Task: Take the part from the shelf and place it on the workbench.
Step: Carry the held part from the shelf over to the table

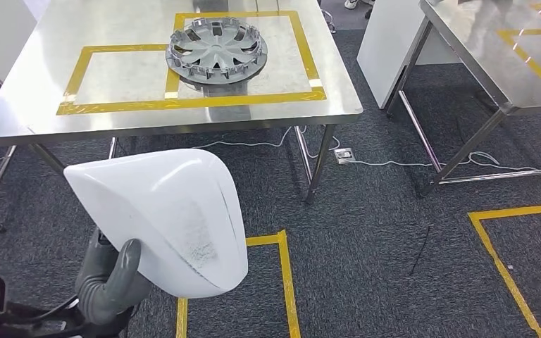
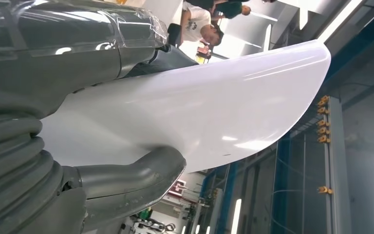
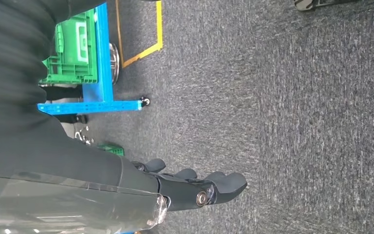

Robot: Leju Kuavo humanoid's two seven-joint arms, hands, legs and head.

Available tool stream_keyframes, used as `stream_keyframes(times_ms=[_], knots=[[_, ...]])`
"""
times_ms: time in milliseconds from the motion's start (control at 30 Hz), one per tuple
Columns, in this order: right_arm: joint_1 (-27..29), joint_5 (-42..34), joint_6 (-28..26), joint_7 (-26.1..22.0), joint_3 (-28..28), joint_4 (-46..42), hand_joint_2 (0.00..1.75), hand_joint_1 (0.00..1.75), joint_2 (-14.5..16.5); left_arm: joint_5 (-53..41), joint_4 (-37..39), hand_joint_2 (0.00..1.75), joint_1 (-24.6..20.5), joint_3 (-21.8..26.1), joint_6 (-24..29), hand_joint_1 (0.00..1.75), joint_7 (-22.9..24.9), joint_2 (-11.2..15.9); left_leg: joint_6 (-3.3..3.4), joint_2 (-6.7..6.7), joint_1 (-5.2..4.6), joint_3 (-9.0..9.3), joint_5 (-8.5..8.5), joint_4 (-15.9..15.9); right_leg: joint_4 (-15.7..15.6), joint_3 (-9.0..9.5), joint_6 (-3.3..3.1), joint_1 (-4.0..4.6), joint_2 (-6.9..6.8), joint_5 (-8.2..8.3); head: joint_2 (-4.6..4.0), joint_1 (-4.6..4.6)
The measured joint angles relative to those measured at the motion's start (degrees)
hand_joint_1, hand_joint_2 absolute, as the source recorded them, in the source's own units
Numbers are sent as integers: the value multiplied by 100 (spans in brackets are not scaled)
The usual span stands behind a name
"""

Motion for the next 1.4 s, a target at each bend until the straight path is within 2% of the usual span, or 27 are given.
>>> stream_keyframes(times_ms=[67,500,567,633,667,700,767,800,833,867,900,933,967,1000,1100,1167,1200,1267,1300,1333,1367,1400], knots=[[1,0,1,0,-1,0,175,0,2,24,0,175,0,1,0,175,4,2,4,-6,-2,0,-3,1,-5,5,44,-6,-2,-3,0,0],[0,-1,8,-2,-5,0,175,0,3,63,0,175,-2,-1,-20,175,165,5,5,-28,4,1,-4,1,4,12,63,0,-11,-22,0,0],[-3,1,8,-2,-6,1,175,0,5,63,-1,175,-5,1,-20,175,169,9,53,-43,-9,28,0,-39,-42,40,106,-6,-26,-6,0,-4],[-4,2,8,-3,-7,1,175,0,10,64,-1,175,-18,3,-21,175,169,14,124,-60,2,124,45,-179,0,49,153,-17,27,-58,0,-5],[-2,2,8,-3,-7,-1,175,0,11,64,-1,175,-30,3,-22,175,171,15,148,-65,19,177,75,-255,171,-24,160,-20,85,-162,0,-3],[5,2,8,-4,-7,-1,175,0,12,64,1,175,-38,3,-23,175,173,16,160,-75,26,208,91,-296,473,-174,160,-26,148,-309,0,4],[28,2,7,-4,-7,-2,175,0,12,64,8,175,-46,1,-25,175,181,17,169,-119,28,230,87,-312,1209,-584,170,-31,213,-582,0,13],[41,2,7,-4,-7,-1,175,0,12,64,14,175,-45,-1,-25,175,183,17,161,-150,29,243,76,-310,1428,-729,175,-36,220,-599,0,15],[49,2,7,-4,-7,-1,175,0,12,64,20,175,-44,-1,-25,175,185,18,144,-181,33,263,60,-308,1440,-776,179,-45,222,-495,0,17],[50,2,5,-4,-7,-1,175,0,11,64,26,175,-44,-1,-26,175,185,18,118,-208,41,292,39,-304,1238,-720,181,-58,221,-289,0,19],[49,2,4,-5,-7,-1,175,0,10,63,29,175,-43,-1,-26,175,185,18,83,-227,50,326,9,-298,881,-591,186,-74,221,-31,0,22],[45,2,3,-6,-7,-1,175,0,11,63,30,175,-44,-1,-26,175,185,19,41,-243,47,353,-25,-284,540,-456,191,-78,227,155,0,29],[37,2,2,-8,-6,-1,175,0,13,63,30,175,-44,-1,-26,175,186,19,1,-250,41,362,-54,-266,263,-341,171,-77,234,251,0,37],[32,1,2,-10,-5,0,175,0,14,63,30,175,-46,-1,-26,175,188,19,-34,-253,32,359,-73,-250,109,-282,143,-72,243,270,0,37],[33,1,1,-14,-4,0,175,0,20,64,28,175,-47,-1,-27,175,192,21,-123,-223,42,346,-119,-236,68,-264,7,-55,259,197,0,14],[34,2,1,-15,-4,0,175,0,24,64,26,175,-53,2,-29,175,192,27,-174,-134,53,234,-288,15,53,-237,-75,-60,259,183,0,-17],[32,2,1,-16,-4,0,175,0,25,64,27,175,-55,3,-32,175,192,30,-189,-91,57,69,-434,322,45,-222,-108,-60,257,173,0,-37],[35,2,1,-17,-4,0,175,0,25,64,31,175,-55,2,-35,175,193,34,-199,-62,59,-405,-698,1100,47,-205,-147,-45,249,142,0,-67],[39,2,1,-17,-4,0,175,0,25,64,32,175,-52,2,-35,175,195,37,-198,-62,60,-595,-717,1354,47,-189,-155,-39,245,123,0,-71],[42,2,1,-17,-4,0,175,0,25,64,33,175,-51,2,-35,175,196,39,-193,-62,60,-689,-624,1413,48,-164,-156,-35,245,100,0,-72],[44,2,1,-16,-4,0,175,0,25,64,33,175,-52,1,-35,175,198,41,-183,-59,60,-672,-424,1264,48,-125,-147,-34,249,72,0,-74],[44,2,2,-16,-4,0,175,0,27,64,33,175,-52,1,-35,175,202,43,-169,-53,60,-560,-156,945,49,-75,-129,-36,255,36,0,-77]])
